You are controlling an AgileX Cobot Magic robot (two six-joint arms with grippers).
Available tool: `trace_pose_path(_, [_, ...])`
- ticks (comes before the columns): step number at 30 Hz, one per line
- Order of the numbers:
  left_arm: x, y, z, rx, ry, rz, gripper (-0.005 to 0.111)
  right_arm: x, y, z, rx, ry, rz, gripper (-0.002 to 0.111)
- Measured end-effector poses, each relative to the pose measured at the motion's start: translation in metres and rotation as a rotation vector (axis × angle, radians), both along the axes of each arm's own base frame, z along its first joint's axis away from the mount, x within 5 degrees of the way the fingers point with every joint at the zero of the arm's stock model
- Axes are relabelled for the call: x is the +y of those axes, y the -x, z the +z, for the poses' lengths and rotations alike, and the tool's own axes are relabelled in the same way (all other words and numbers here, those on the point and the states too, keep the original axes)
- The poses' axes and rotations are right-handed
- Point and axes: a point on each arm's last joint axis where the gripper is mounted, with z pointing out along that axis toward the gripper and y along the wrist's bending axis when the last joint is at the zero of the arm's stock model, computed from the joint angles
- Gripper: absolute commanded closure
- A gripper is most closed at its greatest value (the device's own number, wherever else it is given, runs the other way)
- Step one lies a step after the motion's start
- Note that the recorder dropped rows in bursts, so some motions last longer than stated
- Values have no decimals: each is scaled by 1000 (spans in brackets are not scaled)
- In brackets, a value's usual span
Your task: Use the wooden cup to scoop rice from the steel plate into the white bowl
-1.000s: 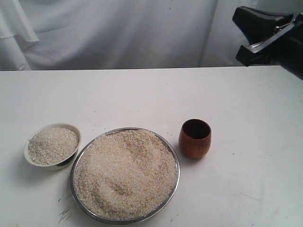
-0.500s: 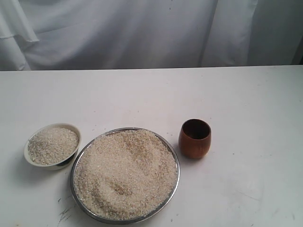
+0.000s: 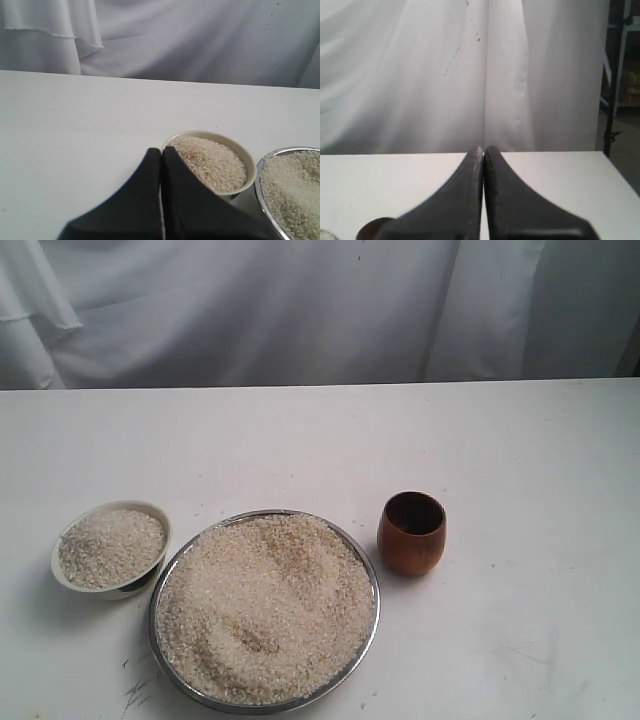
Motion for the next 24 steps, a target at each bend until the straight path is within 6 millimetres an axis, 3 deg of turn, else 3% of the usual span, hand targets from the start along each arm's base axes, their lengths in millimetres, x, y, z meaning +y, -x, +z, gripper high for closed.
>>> trace_pose_path(10, [0,0,0,0,0,0,107,8,-3,-62,127,40,77,108])
trace_pose_path(24, [0,0,0,0,0,0,107,5,5,-94,203,69,69,108])
